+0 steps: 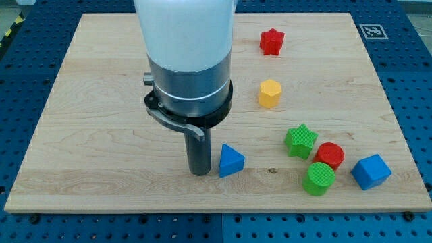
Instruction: Slightly move the blue triangle to the right of the board
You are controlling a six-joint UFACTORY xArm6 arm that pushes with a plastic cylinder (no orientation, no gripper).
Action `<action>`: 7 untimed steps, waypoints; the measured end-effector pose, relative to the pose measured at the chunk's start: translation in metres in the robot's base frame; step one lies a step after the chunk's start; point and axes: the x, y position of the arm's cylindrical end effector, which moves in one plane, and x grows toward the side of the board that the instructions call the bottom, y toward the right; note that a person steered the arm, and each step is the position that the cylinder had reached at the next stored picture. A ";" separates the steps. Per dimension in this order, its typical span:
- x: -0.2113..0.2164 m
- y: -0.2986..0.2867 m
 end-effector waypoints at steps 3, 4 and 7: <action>0.003 0.029; 0.003 0.027; 0.003 0.005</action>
